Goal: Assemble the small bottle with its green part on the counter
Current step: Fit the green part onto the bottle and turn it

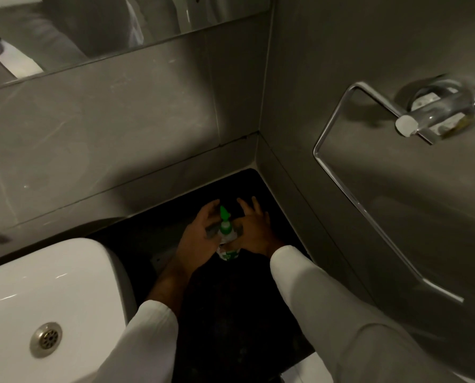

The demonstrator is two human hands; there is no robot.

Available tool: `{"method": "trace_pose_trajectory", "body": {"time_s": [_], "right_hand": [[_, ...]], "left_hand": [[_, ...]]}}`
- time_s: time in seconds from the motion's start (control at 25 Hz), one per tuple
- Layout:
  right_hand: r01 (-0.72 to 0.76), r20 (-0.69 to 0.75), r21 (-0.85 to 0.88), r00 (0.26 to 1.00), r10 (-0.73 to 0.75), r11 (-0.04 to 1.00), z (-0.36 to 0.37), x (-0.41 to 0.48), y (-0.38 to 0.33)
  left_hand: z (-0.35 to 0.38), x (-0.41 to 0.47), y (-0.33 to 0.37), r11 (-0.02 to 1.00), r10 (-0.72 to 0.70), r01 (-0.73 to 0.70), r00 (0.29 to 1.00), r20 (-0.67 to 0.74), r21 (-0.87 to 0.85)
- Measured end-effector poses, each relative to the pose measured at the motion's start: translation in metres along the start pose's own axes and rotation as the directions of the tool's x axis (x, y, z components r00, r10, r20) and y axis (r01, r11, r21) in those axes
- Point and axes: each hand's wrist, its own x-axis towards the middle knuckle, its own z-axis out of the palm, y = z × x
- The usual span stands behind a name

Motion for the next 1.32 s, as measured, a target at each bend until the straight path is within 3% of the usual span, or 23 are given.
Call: {"method": "trace_pose_trajectory", "body": {"time_s": [0.2, 0.44, 0.64, 0.72, 0.88, 1.12, 1.2, 1.32], "right_hand": [[-0.041, -0.006, 0.029, 0.999, 0.042, 0.999, 0.007, 0.002, 0.002], [-0.01, 0.002, -0.002, 1.0, 0.01, 1.0, 0.011, 0.011, 0.014], [-0.149, -0.05, 0.109, 0.987, 0.155, 0.983, 0.025, 0.016, 0.018], [-0.094, -0.05, 0.083, 0.994, 0.098, 0.992, 0.02, 0.016, 0.017], [0.015, -0.016, 0.037, 1.0, -0.014, 0.999, 0.01, 0.008, 0.013], [0.019, -0.007, 0.079, 1.0, -0.019, 0.997, 0.008, 0.0, 0.009], [0.022, 0.001, 0.08, 1.0, -0.022, 0.997, 0.006, -0.001, 0.007], [0.015, 0.012, 0.076, 1.0, -0.016, 0.997, 0.007, 0.0, 0.005]], "left_hand": [[0.003, 0.004, -0.004, 0.995, -0.022, 0.036, 0.988, -0.151, 0.09], [-0.001, 0.005, -0.005, 0.999, -0.004, 0.003, 1.0, 0.019, 0.036], [-0.003, 0.009, 0.006, 0.962, 0.049, -0.013, 0.991, -0.125, 0.274], [-0.005, 0.011, 0.005, 0.948, 0.07, -0.045, 0.995, -0.071, 0.317], [-0.014, 0.013, 0.001, 0.977, 0.015, -0.035, 0.995, 0.098, 0.21], [-0.021, 0.017, -0.007, 0.989, -0.029, -0.005, 0.971, 0.235, 0.146], [-0.022, 0.012, -0.002, 0.988, 0.01, -0.037, 0.984, 0.179, 0.148], [-0.023, 0.005, 0.018, 0.957, 0.093, -0.073, 0.994, -0.059, 0.281]]}}
